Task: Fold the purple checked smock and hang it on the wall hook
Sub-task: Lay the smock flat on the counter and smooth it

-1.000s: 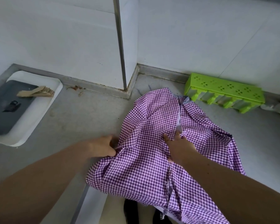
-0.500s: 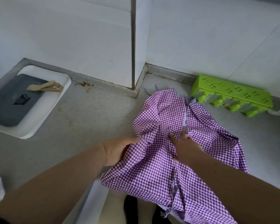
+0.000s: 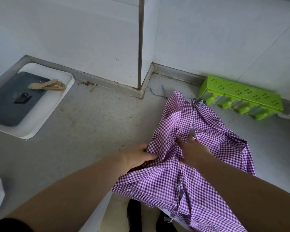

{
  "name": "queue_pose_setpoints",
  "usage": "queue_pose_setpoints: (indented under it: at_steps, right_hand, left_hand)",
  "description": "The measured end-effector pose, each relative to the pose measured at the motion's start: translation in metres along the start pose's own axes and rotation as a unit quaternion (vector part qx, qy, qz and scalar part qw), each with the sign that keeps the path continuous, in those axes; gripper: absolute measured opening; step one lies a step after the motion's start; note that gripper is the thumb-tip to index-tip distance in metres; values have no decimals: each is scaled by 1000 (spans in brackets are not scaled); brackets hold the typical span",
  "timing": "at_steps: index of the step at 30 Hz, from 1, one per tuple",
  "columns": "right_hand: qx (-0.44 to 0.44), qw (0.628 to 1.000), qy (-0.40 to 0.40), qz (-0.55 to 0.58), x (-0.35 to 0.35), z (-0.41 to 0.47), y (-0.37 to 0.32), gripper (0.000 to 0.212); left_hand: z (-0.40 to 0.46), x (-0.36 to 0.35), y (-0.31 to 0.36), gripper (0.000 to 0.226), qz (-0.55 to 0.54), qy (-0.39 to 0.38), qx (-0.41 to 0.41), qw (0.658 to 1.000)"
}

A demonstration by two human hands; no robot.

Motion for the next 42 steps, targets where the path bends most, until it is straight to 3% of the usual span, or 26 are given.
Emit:
queue_pose_setpoints:
  at_steps: [7, 10, 12, 14, 16, 18, 19, 21, 22, 24, 25, 26, 28, 30, 32, 34, 37, 40, 42]
  right_hand:
    - [-1, 1000, -10, -8, 1, 1, 0, 109]
    - [-4, 1000, -8, -11, 3, -1, -1, 109]
    - [-4, 1000, -6, -14, 5, -3, -2, 108]
    - [-4, 1000, -5, -17, 6, -4, -2, 109]
    - [-4, 1000, -2, -17, 6, -3, -4, 110]
    - [-3, 1000, 2, -15, 6, -2, -3, 111]
    - [-4, 1000, 6, -14, 6, -1, -3, 112]
    - [-4, 1000, 5, -12, 6, 0, -2, 112]
    - [-5, 1000, 4, -12, 5, 1, -1, 112]
    - [-10, 1000, 0, -12, 3, 1, 2, 112]
    - [-10, 1000, 0, -14, 2, 2, 1, 111]
    - [-8, 1000, 1, -17, 1, 2, 1, 112]
    - [-11, 1000, 0, -21, 3, 1, -2, 112]
    - [-19, 999, -6, -36, 9, -1, -6, 111]
    - [-14, 998, 9, -63, 19, -6, -15, 104]
    - [4, 996, 38, -82, 32, -5, -34, 91]
    - [25, 993, 63, -99, 46, 9, -61, 87]
    - [64, 974, 70, -204, 60, 30, -87, 78]
    - [77, 976, 69, -193, 65, 44, -99, 78]
  left_hand:
    - [-45, 73, 27, 40, -81, 103, -78, 988]
    - [-89, 131, 42, 32, -158, 169, -100, 968]
    - [-101, 158, 45, 37, -191, 164, -115, 961]
    - [-101, 157, 39, 49, -89, 133, -83, 984]
    - [-96, 146, 20, 65, 135, 114, 9, 984]
    - [-90, 161, 5, 63, 345, 177, 73, 919]
    - [-92, 178, 6, 55, 380, 230, 78, 893]
    - [-100, 223, 13, 35, 307, 363, 59, 878]
    - [-108, 246, 16, 31, 271, 449, 40, 850]
    - [-129, 260, 26, 41, 304, 597, -33, 741]
    - [-133, 250, 27, 46, 343, 618, -86, 702]
    - [-127, 234, 23, 46, 388, 593, -134, 693]
    - [-95, 198, 0, 44, 495, 480, -139, 711]
    - [-67, 189, -34, 60, 493, 419, -38, 762]
    - [-48, 195, -65, 82, 421, 406, 35, 811]
    - [-30, 193, -86, 91, 399, 383, 63, 831]
    - [-22, 182, -88, 82, 390, 348, 37, 852]
    - [-25, 183, -80, 72, 324, 348, 20, 880]
    - [-29, 189, -75, 67, 310, 376, 11, 873]
Point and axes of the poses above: each hand's wrist, its own z-axis towards the middle knuckle, its own x-axis out of the back of the hand, y = z × x, the point moved 8 cm from there along z, towards the middle knuckle, and after that the axes turned 13 degrees about x, right-handed, at the moved point
